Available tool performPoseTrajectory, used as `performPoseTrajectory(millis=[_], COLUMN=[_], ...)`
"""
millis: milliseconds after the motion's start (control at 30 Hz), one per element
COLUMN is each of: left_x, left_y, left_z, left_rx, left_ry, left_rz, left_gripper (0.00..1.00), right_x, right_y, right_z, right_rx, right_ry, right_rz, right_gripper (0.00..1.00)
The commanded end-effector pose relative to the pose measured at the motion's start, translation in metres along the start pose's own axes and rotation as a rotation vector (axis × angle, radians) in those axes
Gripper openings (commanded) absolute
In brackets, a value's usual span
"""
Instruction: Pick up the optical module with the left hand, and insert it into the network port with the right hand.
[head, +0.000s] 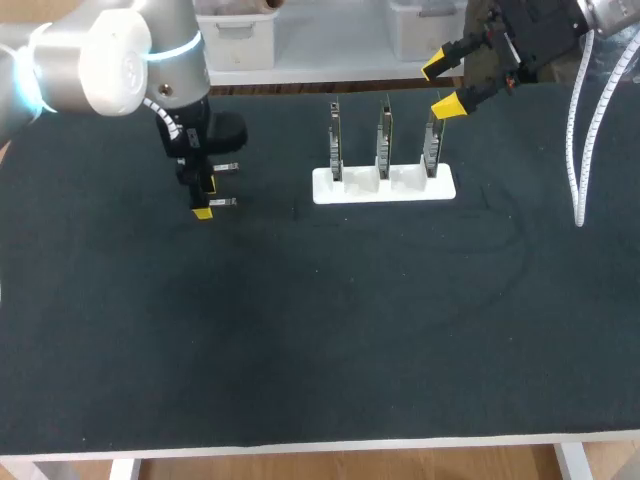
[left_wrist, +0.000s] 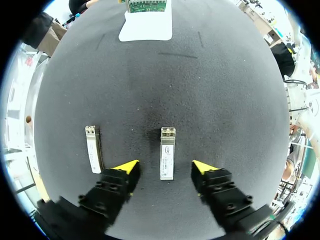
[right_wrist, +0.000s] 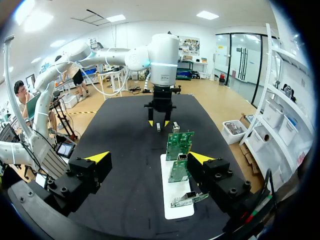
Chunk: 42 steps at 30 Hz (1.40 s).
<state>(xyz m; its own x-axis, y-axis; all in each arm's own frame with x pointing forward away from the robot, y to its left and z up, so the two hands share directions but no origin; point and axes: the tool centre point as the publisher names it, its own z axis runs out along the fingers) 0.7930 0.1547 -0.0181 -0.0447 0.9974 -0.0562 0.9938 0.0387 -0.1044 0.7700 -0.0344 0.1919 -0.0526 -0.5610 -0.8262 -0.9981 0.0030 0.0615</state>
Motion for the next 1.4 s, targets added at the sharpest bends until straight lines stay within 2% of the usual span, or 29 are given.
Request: performPoseTrajectory(millis=[33, 400, 733, 900, 1000, 1100, 1200, 1400], left_x=[0.002, 0.005, -0.003, -0.01, -0.014, -0.019, -0.023, -0.023], left_y=[0.002, -0.001, 0.0, 0.0, 0.0, -0.002, -0.003, -0.003], left_z=[0.001, 0.006, -0.026, -0.041, -0.047, -0.051, -0.054, -0.054], left_rx=[0.008, 0.022, -0.039, -0.066, -0.079, -0.091, -0.109, -0.11], left_ry=[-0.002, -0.044, -0.064, -0.134, -0.248, -0.319, -0.317, -0.318], left_rz=[0.0, -0.008, 0.006, 0.027, 0.063, 0.113, 0.145, 0.145], left_gripper=[0.0, 0.0, 0.0, 0.0, 0.0, 0.0, 0.0, 0.0], right_x=[0.0, 0.0, 0.0, 0.0, 0.0, 0.0, 0.0, 0.0], right_y=[-0.001, -0.001, -0.001, -0.001, -0.001, -0.001, -0.001, -0.001], right_z=[0.0, 0.0, 0.0, 0.0, 0.0, 0.0, 0.0, 0.0], right_rx=[-0.001, -0.001, -0.001, -0.001, -0.001, -0.001, -0.001, -0.001], right_ry=[0.0, 0.0, 0.0, 0.0, 0.0, 0.0, 0.0, 0.0], right_rz=[0.0, 0.0, 0.0, 0.0, 0.0, 0.0, 0.0, 0.0], right_gripper=[1.0, 1.0, 1.0, 1.0, 1.0, 1.0, 1.0, 1.0])
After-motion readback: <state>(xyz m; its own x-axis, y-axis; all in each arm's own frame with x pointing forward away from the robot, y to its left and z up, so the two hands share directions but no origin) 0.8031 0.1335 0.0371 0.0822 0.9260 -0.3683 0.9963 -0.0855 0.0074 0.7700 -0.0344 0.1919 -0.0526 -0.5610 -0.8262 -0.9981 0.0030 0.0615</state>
